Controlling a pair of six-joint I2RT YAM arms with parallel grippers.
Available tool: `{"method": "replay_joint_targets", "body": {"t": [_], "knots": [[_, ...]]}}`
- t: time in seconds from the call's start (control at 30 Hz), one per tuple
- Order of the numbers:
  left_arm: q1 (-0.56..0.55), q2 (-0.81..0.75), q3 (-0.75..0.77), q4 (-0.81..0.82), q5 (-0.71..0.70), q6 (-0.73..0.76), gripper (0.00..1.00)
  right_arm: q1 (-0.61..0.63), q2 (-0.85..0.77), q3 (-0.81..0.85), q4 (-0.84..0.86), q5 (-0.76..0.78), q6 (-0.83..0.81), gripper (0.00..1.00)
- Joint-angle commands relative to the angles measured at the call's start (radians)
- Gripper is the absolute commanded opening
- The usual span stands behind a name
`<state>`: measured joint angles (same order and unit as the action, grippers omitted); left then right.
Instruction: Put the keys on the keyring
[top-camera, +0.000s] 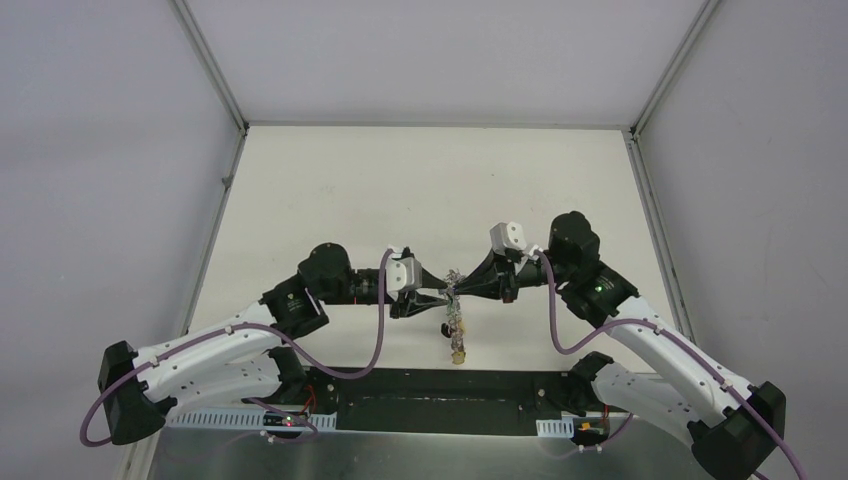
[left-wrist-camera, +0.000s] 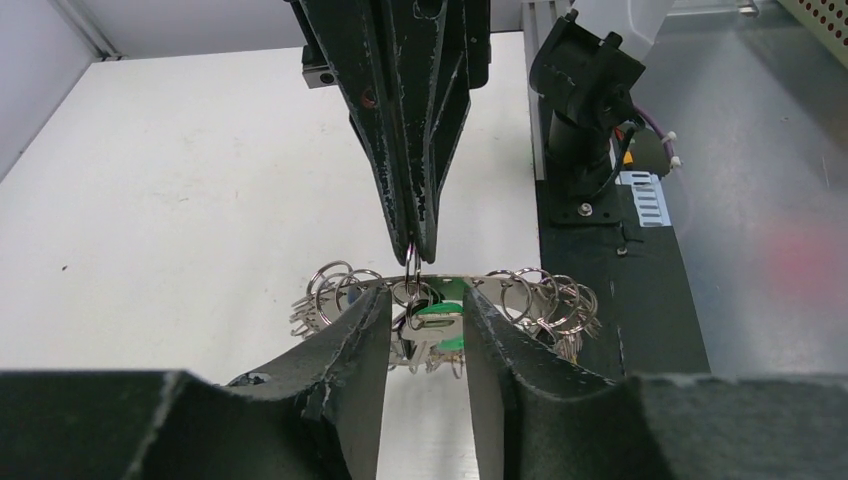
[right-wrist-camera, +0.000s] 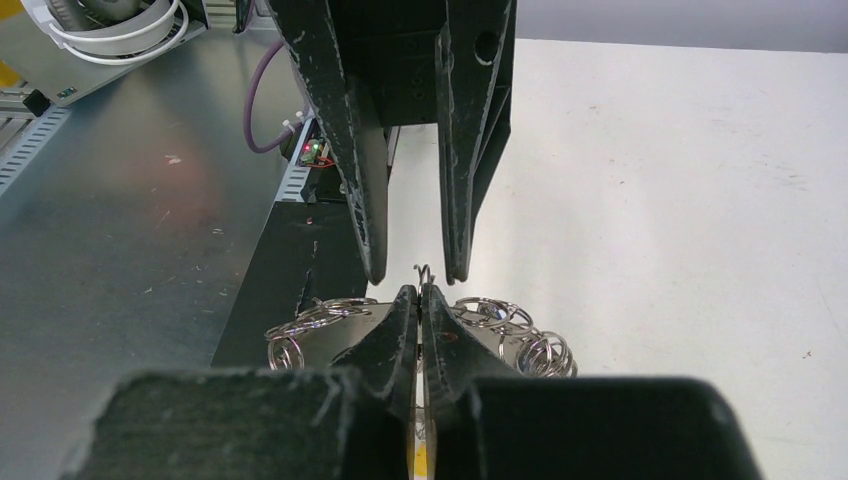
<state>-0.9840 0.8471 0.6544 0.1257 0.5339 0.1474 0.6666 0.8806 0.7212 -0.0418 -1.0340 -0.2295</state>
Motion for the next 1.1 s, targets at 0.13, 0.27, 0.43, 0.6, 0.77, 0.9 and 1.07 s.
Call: {"method": "replay_joint_targets", "body": {"t": [0.13,0.27,0.43,0.6,0.77,0.9,1.07], "knots": [[-0.019,0.033,0.014,0.11,0.002,-0.01,0.23,0.006,-0.026,0.007,0.096,-0.035,0.002,0.0],[-0.02,0.038,0.013,0.117,-0.014,-0.021,0.21,0.006,-0.022,0.009,0.096,-0.036,0.006,0.0],[-0.022,0.044,0.011,0.115,-0.025,-0.028,0.02,0.007,-0.021,0.009,0.095,-0.037,0.004,0.0],[-0.021,0.026,0.013,0.086,-0.049,-0.02,0.0,0.007,-0.022,0.008,0.095,-0.023,0.007,0.0],[-0.021,0.016,0.086,-0.093,-0.087,-0.011,0.0,0.007,-0.026,0.011,0.083,0.007,0.009,0.2],[-0.021,0.03,0.197,-0.314,-0.09,0.022,0.0,0.006,-0.037,0.005,0.08,0.029,0.007,0.44],[-0.022,0.067,0.364,-0.568,-0.066,0.074,0.0,0.007,-0.036,0.002,0.091,0.029,0.013,0.59]]}}
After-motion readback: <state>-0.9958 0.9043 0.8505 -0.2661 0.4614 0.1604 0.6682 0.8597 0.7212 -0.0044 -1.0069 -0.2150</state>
